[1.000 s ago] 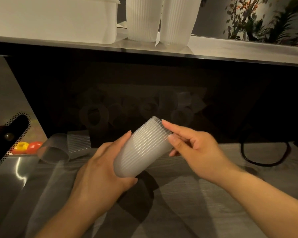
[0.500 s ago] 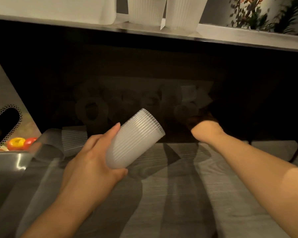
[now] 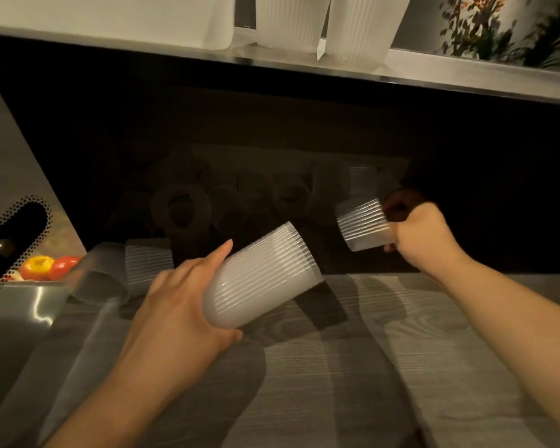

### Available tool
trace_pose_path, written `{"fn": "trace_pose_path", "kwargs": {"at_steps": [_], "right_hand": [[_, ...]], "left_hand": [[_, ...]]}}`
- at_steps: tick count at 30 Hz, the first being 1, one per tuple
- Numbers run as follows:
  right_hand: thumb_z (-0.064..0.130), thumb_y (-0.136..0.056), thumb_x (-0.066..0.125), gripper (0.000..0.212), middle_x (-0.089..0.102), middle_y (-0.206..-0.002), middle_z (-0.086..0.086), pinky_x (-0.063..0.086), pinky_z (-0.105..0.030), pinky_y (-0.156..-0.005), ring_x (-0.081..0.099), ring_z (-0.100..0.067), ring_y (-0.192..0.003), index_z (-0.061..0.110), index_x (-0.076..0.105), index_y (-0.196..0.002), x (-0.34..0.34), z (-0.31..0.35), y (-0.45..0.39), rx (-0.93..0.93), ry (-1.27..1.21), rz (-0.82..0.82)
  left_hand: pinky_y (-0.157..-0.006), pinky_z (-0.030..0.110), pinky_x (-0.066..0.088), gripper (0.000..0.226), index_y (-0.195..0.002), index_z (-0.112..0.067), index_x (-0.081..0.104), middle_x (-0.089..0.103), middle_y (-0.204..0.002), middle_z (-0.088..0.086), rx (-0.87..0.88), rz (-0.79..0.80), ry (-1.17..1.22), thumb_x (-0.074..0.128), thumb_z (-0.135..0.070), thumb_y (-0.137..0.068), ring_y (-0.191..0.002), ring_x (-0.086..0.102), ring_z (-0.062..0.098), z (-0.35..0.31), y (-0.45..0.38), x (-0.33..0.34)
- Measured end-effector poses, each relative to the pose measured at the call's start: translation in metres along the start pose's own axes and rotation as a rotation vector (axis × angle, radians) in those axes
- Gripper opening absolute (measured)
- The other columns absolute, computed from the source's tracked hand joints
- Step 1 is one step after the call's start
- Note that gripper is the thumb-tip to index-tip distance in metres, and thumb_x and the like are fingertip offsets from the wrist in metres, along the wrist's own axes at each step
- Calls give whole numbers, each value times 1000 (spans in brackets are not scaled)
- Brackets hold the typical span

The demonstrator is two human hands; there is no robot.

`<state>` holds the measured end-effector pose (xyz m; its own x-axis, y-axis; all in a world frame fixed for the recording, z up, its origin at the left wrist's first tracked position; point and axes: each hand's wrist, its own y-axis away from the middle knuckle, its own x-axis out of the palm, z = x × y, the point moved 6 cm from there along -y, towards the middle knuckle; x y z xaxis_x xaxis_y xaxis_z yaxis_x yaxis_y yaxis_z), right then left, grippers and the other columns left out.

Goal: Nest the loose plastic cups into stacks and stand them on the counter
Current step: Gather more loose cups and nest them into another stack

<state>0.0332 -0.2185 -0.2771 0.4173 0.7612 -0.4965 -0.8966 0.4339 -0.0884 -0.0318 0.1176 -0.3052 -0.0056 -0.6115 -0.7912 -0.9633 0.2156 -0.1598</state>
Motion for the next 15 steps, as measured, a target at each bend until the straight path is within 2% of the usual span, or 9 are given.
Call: {"fn": "trace_pose_path", "kwargs": {"at_steps": [1, 3, 5, 7, 9, 11, 15], "right_hand": [[-4, -87, 65, 29, 67, -100, -14, 52, -25, -49, 67, -26, -82, 9, 59, -112, 3, 13, 11, -46, -74, 96], [-4, -89, 62, 33, 68, -103, -15, 53, -24, -49, 69, -26, -85, 13, 57, -116, 9, 33, 32, -68, -249, 272], [-1, -88, 63, 28, 71, -103, -17, 58, -32, -59, 70, -29, -88, 12, 62, -112, 15, 51, 49, -64, -327, 401], [4, -84, 67, 25, 74, -98, -15, 60, -38, -70, 72, -28, -88, 12, 69, -107, 25, 69, 60, -97, -285, 523], [6, -80, 69, 26, 75, -95, -12, 61, -38, -73, 73, -27, -87, 12, 72, -106, 32, 84, 69, -124, -247, 591], [7, -77, 71, 29, 75, -96, -11, 62, -37, -73, 73, -27, -90, 14, 72, -105, 36, 97, 76, -130, -277, 612], [6, -77, 71, 33, 75, -100, -7, 61, -37, -77, 72, -24, -94, 14, 72, -109, 48, 122, 91, -201, -267, 672]], "left_hand": [[-89, 24, 30, 114, -136, -68, 8, 32, -111, -40, 0, 9, 21, 87, -38, -61, -108, 26, -7, 0, 2, -1], [-89, 25, 32, 113, -129, -75, 8, 31, -111, -47, 0, 27, 75, 89, -38, -59, -108, 29, -8, -1, 8, -4], [-91, 24, 34, 114, -126, -79, 10, 31, -112, -51, 2, 34, 127, 90, -37, -57, -107, 33, -11, -3, 13, -10], [-86, 19, 35, 115, -123, -82, 10, 31, -113, -52, 4, 36, 164, 91, -38, -55, -102, 38, -15, -6, 18, -17], [-83, 17, 35, 115, -123, -82, 9, 29, -114, -53, 2, 39, 188, 91, -38, -55, -101, 38, -16, -7, 24, -25], [-85, 18, 35, 116, -126, -80, 11, 28, -115, -53, -1, 41, 205, 92, -36, -55, -104, 37, -14, -5, 30, -34], [-84, 9, 35, 113, -125, -77, 23, 33, -118, -50, 0, 15, 246, 94, -27, -52, -107, 39, -20, 2, 42, -51]]}}
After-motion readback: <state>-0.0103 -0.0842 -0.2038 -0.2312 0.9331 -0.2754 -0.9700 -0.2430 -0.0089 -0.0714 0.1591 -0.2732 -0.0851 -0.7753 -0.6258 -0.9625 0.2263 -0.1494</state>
